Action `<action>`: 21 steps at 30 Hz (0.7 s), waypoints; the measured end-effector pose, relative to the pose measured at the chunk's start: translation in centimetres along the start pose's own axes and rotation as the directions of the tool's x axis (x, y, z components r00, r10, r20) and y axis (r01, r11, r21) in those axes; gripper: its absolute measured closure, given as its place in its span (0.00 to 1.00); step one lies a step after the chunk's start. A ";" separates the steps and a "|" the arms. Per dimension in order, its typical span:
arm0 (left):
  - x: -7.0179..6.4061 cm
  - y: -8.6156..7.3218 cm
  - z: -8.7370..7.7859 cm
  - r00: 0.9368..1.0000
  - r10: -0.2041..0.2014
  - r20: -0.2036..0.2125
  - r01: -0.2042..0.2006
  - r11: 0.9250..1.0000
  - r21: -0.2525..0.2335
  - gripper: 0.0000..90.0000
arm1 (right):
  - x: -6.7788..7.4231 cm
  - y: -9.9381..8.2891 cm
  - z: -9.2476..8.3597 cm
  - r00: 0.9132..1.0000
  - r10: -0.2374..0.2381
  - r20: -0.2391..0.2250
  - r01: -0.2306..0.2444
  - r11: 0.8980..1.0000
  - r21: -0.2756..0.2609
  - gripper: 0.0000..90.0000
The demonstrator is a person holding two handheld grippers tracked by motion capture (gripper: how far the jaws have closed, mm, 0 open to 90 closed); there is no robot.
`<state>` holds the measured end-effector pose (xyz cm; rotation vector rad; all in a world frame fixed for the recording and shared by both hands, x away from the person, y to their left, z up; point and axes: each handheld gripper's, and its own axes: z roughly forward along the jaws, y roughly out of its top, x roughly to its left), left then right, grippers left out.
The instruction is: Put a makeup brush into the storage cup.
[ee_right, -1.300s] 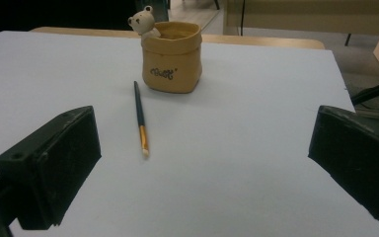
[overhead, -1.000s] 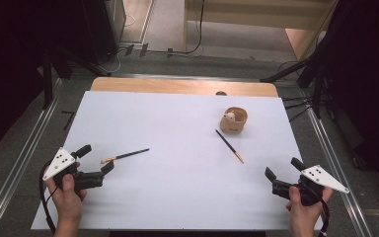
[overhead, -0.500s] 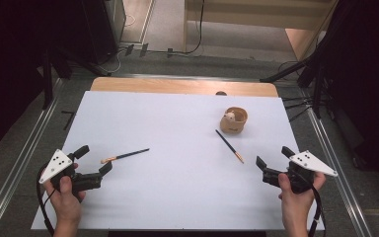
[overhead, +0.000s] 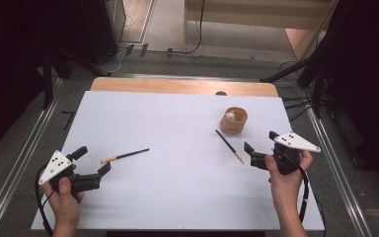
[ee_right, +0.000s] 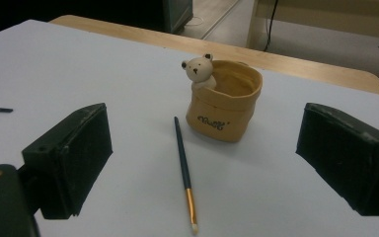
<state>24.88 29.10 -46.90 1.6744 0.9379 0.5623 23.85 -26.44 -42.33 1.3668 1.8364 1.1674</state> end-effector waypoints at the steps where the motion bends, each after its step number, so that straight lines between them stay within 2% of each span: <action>1: 0.0 0.0 0.0 1.000 -0.001 0.001 0.001 1.000 -0.001 0.00 | 0.0 0.2 0.1 1.000 -0.002 -0.002 0.002 1.000 0.003 0.08; 9: 0.1 0.1 0.0 1.000 0.000 0.002 0.000 1.000 0.000 0.00 | -0.3 1.8 0.8 1.000 0.005 -0.011 -0.005 1.000 0.011 0.09; 14: -0.2 0.0 0.3 1.000 0.023 -0.003 -0.023 1.000 0.017 0.00 | -0.3 3.0 1.2 1.000 -0.006 -0.012 0.006 1.000 0.025 0.11; 21: -0.1 -0.1 0.0 1.000 0.016 -0.005 -0.016 1.000 0.015 0.00 | -0.1 4.4 2.3 1.000 -0.023 -0.020 0.024 0.999 0.040 0.13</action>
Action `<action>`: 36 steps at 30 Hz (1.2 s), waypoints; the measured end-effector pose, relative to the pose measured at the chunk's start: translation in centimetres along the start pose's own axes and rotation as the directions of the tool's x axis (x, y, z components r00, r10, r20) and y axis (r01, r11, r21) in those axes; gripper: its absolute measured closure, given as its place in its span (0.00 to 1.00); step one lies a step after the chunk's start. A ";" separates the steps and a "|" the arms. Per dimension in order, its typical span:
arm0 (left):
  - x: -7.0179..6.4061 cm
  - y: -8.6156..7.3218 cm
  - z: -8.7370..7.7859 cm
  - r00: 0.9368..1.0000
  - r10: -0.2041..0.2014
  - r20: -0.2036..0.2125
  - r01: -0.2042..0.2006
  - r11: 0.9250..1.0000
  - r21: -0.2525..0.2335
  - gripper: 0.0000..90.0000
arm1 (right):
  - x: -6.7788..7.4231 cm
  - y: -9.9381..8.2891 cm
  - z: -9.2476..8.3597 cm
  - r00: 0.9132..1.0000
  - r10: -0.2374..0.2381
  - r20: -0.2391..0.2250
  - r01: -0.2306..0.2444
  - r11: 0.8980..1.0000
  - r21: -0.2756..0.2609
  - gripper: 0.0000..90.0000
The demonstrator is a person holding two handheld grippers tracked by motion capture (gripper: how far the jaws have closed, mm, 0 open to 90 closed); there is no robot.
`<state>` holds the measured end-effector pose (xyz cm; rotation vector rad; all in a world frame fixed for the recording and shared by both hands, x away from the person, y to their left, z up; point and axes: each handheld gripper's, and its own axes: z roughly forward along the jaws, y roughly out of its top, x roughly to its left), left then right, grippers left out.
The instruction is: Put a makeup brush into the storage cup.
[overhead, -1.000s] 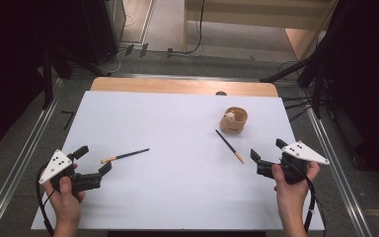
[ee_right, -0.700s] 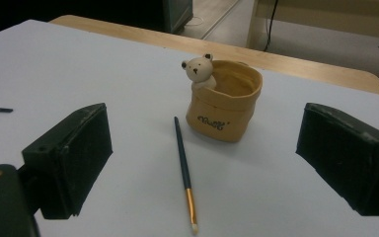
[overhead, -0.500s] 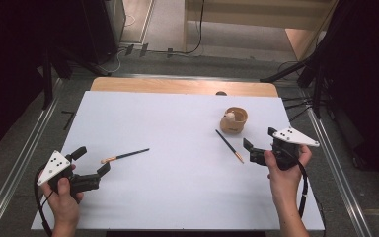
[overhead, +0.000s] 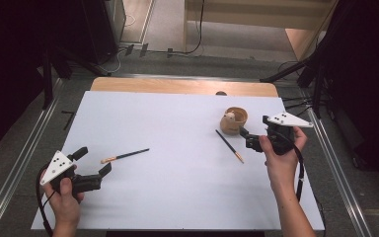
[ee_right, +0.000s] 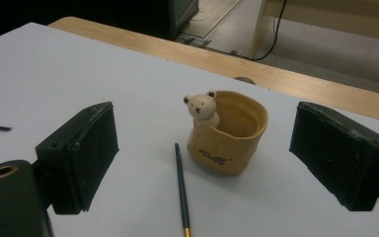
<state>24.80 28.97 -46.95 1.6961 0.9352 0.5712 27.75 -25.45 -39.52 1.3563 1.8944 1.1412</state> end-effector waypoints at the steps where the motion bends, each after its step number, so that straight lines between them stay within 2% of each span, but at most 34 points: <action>1: 0.0 0.0 -0.1 1.000 -0.003 -0.002 0.003 1.000 -0.001 0.00 | 0.0 0.1 0.2 1.000 -0.004 -0.002 0.004 1.000 0.003 0.14; 4: 0.1 0.0 -0.1 1.000 -0.002 -0.004 0.002 1.000 -0.003 0.00 | 0.1 0.5 0.8 1.000 -0.004 -0.007 0.004 1.000 0.019 0.15; 6: 0.2 -0.1 -0.2 1.000 -0.005 -0.003 0.005 1.000 -0.005 0.00 | 0.2 0.6 1.3 1.000 0.000 -0.027 0.001 0.999 0.032 0.15; 11: 0.2 -0.1 -0.2 1.000 -0.003 -0.003 0.003 1.000 -0.002 0.00 | 0.4 1.1 2.4 0.999 -0.015 -0.029 0.017 0.997 0.076 0.15; 20: 0.4 -0.1 -0.2 1.000 -0.010 -0.004 0.010 1.000 -0.008 0.00 | 0.4 1.4 4.2 0.999 -0.025 -0.043 0.031 0.987 0.155 0.19; 22: 0.4 -0.1 -0.3 1.000 -0.009 -0.005 0.009 1.000 -0.007 0.00 | 0.5 1.4 4.6 0.998 -0.023 -0.054 0.033 0.983 0.179 0.21; 27: 0.5 -0.1 -0.3 1.000 -0.014 -0.007 0.014 1.000 -0.009 0.00 | 0.7 1.4 5.3 0.996 -0.059 -0.061 0.071 0.971 0.229 0.22; 33: 0.4 -0.1 -0.2 1.000 -0.014 -0.004 0.014 1.000 -0.008 0.00 | 0.7 1.4 6.1 0.996 -0.063 -0.064 0.079 0.955 0.285 0.26; 36: 0.4 -0.1 -0.2 1.000 -0.014 -0.003 0.014 1.000 -0.007 0.00 | 0.7 1.2 6.4 0.995 -0.079 -0.065 0.096 0.942 0.321 0.26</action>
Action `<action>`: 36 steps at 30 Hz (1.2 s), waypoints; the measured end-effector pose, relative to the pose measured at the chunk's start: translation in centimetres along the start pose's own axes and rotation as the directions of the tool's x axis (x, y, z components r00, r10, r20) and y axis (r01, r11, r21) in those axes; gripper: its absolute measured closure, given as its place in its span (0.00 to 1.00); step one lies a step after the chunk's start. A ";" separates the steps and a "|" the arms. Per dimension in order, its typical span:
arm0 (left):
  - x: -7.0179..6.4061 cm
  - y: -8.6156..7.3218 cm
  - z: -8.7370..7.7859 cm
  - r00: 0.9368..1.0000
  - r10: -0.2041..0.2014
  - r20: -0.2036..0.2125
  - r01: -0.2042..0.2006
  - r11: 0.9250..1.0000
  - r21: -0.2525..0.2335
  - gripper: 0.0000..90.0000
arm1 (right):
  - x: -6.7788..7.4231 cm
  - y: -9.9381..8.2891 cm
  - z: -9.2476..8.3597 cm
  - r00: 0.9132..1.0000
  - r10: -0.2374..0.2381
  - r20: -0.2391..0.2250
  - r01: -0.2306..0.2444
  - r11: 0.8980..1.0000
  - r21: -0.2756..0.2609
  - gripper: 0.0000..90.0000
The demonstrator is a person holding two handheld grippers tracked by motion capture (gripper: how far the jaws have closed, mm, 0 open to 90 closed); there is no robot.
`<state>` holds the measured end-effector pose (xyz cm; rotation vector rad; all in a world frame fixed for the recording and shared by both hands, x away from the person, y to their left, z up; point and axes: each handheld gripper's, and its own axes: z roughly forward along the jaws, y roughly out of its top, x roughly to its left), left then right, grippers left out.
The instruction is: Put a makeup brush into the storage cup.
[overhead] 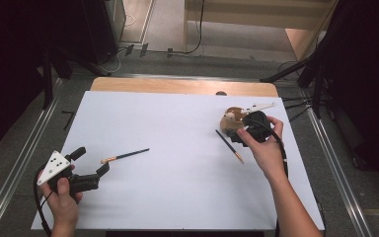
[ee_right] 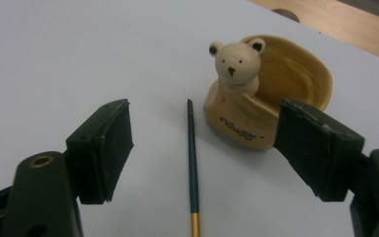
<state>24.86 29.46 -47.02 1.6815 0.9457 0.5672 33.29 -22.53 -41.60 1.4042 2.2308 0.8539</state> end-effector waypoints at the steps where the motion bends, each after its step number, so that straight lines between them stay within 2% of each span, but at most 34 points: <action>1: 0.0 0.0 0.0 1.000 -0.001 0.000 0.001 1.000 0.000 0.00 | 0.0 0.0 0.1 1.000 -0.008 -0.004 0.008 1.000 0.010 0.26; 6: 0.0 0.0 0.0 1.000 -0.003 0.001 0.003 1.000 0.000 0.00 | 0.0 0.1 0.7 1.000 -0.017 -0.012 0.017 0.998 0.057 0.28; 9: 0.0 0.0 0.0 1.000 -0.002 0.001 0.002 1.000 0.000 0.00 | 0.1 0.1 0.9 1.000 -0.025 -0.002 0.025 0.996 0.085 0.34; 13: 0.0 0.0 0.0 1.000 -0.003 0.001 0.003 1.000 0.000 0.00 | 0.3 0.1 1.1 0.999 -0.050 -0.014 0.051 0.992 0.119 0.40; 18: 0.1 0.0 0.0 1.000 -0.004 0.001 0.004 1.000 0.003 0.00 | 0.6 0.1 1.8 0.997 -0.077 -0.001 0.076 0.980 0.186 0.43; 20: 0.1 0.0 0.0 1.000 -0.004 0.001 0.004 1.000 0.002 0.00 | 0.7 0.2 1.9 0.996 -0.084 -0.003 0.083 0.977 0.196 0.43; 22: 0.1 0.0 0.0 1.000 -0.008 0.000 0.008 1.000 0.001 0.00 | 0.8 0.3 2.3 0.997 -0.079 0.003 0.076 0.970 0.231 0.45; 30: 0.1 0.0 0.0 1.000 -0.009 -0.002 0.009 1.000 0.001 0.00 | 0.7 0.5 3.1 0.997 -0.074 0.006 0.070 0.958 0.279 0.47; 36: 0.1 0.0 0.0 1.000 -0.010 -0.002 0.010 1.000 -0.002 0.00 | 0.4 0.4 3.7 0.997 -0.081 -0.007 0.080 0.948 0.309 0.53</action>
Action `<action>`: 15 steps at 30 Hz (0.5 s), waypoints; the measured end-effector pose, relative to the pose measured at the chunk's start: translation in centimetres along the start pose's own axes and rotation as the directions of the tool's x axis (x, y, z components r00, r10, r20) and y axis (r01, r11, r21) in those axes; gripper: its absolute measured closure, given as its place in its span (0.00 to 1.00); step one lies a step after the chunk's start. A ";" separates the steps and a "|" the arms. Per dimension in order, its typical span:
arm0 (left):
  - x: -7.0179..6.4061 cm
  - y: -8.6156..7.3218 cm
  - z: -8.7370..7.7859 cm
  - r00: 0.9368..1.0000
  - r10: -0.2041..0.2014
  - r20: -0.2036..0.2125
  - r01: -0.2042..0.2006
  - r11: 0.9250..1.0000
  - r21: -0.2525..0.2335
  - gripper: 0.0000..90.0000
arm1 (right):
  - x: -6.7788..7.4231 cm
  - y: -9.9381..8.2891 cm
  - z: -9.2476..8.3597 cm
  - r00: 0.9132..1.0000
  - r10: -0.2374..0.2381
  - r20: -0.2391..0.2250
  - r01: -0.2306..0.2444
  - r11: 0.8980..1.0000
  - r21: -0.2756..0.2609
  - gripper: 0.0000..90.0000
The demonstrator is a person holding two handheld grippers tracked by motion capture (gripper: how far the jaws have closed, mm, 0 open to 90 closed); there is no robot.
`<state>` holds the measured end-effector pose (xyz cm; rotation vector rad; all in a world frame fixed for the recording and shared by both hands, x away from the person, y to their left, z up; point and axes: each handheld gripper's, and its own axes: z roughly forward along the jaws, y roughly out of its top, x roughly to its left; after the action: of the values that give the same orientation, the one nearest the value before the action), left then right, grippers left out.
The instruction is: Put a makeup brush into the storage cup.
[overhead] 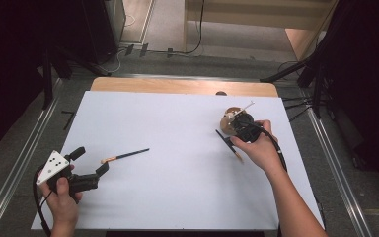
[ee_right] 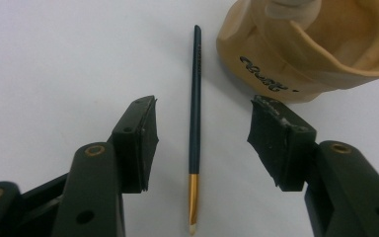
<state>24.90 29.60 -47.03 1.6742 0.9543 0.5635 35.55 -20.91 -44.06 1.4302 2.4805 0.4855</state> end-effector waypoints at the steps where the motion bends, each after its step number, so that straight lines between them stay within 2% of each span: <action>1: 0.0 0.0 0.0 1.000 0.000 0.000 0.000 1.000 0.000 0.00 | -0.1 0.0 0.1 1.000 0.000 -0.005 0.000 1.000 0.011 0.54; 5: 0.0 0.0 0.0 1.000 0.004 0.000 -0.004 1.000 0.005 0.00 | -0.2 0.1 0.7 1.000 0.005 -0.016 -0.005 0.999 0.041 0.59; 8: 0.0 0.0 0.1 1.000 0.005 0.002 -0.005 1.000 0.006 0.00 | -0.4 0.1 1.0 1.000 0.003 -0.005 -0.002 0.998 0.059 0.63; 15: 0.0 0.0 0.1 1.000 0.002 0.000 -0.002 1.000 0.006 0.00 | -0.7 0.1 2.1 0.999 0.006 -0.033 -0.002 0.993 0.115 0.73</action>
<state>24.95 29.57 -47.07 1.6803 0.9549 0.5624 36.75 -21.15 -45.87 1.4813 2.5702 0.3758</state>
